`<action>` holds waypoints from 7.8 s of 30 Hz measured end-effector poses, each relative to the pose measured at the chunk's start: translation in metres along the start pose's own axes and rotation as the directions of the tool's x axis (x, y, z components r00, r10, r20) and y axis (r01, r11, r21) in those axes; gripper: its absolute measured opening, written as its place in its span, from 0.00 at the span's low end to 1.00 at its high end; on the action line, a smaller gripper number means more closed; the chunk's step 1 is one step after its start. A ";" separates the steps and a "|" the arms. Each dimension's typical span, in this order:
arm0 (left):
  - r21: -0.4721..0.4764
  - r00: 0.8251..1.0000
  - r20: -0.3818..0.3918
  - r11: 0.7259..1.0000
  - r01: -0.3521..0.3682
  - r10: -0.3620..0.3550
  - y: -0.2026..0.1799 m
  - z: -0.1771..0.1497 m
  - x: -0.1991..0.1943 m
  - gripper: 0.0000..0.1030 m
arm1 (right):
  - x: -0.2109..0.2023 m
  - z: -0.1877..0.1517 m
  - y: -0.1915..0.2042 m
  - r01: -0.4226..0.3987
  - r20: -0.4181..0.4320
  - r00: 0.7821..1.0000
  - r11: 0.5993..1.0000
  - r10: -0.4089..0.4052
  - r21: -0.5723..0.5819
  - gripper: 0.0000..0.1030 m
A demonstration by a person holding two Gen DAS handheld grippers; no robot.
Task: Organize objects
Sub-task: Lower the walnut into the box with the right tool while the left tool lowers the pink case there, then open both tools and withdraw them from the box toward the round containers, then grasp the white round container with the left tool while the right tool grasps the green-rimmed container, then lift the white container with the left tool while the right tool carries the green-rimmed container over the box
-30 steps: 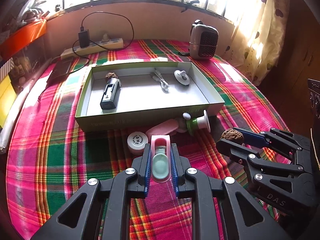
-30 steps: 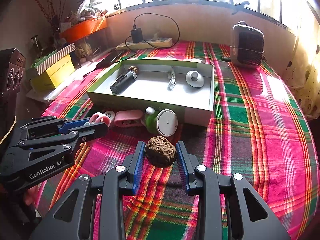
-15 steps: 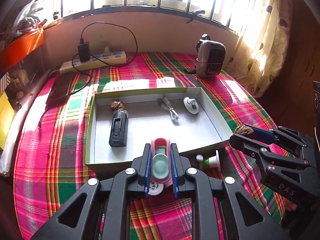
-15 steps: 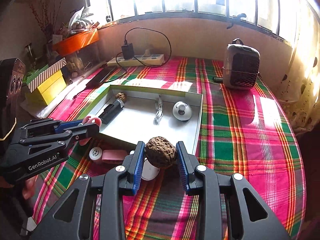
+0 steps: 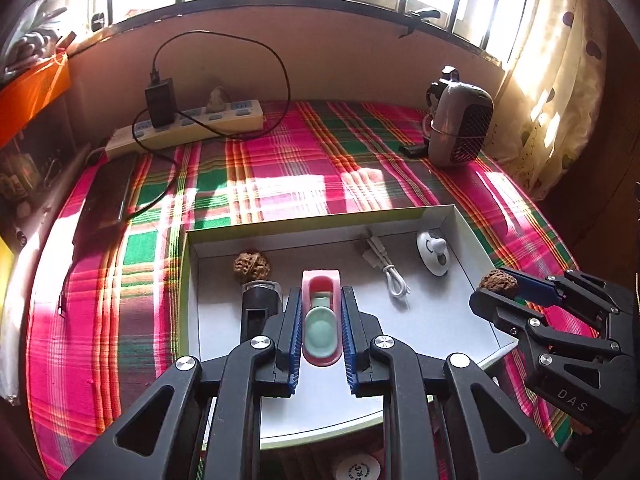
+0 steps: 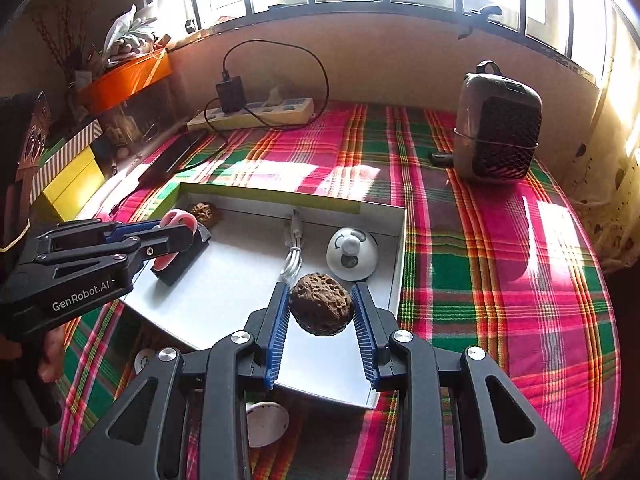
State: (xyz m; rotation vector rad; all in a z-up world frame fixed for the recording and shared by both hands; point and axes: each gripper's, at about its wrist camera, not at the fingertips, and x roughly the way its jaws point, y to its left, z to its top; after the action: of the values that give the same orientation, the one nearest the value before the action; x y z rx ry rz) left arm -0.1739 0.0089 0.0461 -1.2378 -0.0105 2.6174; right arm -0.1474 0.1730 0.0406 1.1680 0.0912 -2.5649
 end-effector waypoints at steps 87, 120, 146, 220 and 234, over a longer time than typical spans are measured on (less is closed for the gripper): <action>0.007 0.999 0.012 0.999 -0.032 0.032 0.005 -0.002 -0.004 0.27 | 0.010 -0.002 0.012 0.068 0.014 0.998 0.997 -0.067 -0.043 0.37; -0.113 0.993 0.019 0.987 0.116 -0.115 0.022 -0.100 -0.049 0.31 | -0.042 -0.070 0.010 -0.069 0.063 0.996 0.994 0.064 0.079 0.53; -0.056 0.991 -0.031 0.990 0.128 -0.130 0.004 -0.100 -0.030 0.34 | -0.013 -0.067 0.010 -0.144 -0.019 0.989 0.984 0.146 0.109 0.53; -0.049 0.998 -0.037 0.998 0.048 -0.050 0.004 -0.099 -0.028 0.30 | -0.034 -0.095 0.006 -0.005 -0.007 1.000 0.999 0.006 0.051 0.48; -0.049 0.999 -0.034 0.998 0.035 -0.036 0.005 -0.098 -0.028 0.25 | -0.035 -0.095 0.009 -0.026 0.000 1.000 0.998 0.026 0.048 0.34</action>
State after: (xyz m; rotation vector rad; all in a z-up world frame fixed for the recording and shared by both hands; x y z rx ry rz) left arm -0.0835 -0.0120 0.0040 -1.2872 -0.0889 2.5791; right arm -0.0541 0.1915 0.0044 1.1789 0.0137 -2.5575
